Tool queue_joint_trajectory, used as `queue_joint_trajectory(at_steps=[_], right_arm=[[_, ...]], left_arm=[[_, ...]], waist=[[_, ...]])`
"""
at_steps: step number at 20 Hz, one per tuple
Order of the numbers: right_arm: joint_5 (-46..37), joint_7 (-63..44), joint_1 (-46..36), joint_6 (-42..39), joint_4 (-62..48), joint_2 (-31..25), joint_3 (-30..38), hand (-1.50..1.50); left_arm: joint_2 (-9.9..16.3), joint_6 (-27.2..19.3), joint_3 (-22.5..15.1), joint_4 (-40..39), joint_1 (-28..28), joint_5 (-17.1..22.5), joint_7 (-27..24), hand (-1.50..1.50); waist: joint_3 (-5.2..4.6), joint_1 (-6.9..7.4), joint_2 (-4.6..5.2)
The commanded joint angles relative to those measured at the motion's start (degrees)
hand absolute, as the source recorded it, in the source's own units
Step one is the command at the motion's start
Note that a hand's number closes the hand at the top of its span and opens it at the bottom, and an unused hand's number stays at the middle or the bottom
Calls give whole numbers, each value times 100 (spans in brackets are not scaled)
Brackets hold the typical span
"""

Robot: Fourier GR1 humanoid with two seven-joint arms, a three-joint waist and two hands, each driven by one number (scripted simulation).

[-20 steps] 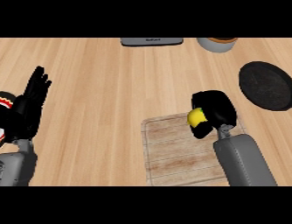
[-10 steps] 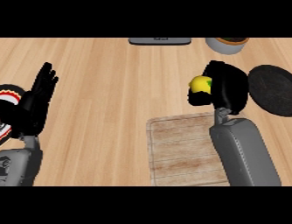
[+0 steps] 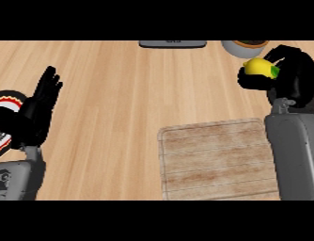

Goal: Pick the lemon from the cutting board and place it in the pan

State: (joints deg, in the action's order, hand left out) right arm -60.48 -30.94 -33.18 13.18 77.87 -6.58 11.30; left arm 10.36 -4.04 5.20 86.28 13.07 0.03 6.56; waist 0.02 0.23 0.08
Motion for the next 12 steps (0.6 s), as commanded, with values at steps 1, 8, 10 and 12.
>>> queue_joint_trajectory(at_steps=[1,8,10,12], right_arm=[[434,654,-170,367,-944,-764,763,150],[398,2010,-195,1279,-2900,-1867,1328,150],[376,2062,-450,1243,-3448,-2157,1404,150],[634,2629,-383,1547,-4106,-2477,1742,150]], left_arm=[[90,159,40,125,-191,54,-160,0],[-118,59,-146,143,-80,-40,-80,0],[-247,-65,-206,-417,162,-204,-250,0],[98,182,93,-74,200,92,-43,0]], waist=[[2,55,21],[12,173,78],[6,106,82],[19,213,105]])
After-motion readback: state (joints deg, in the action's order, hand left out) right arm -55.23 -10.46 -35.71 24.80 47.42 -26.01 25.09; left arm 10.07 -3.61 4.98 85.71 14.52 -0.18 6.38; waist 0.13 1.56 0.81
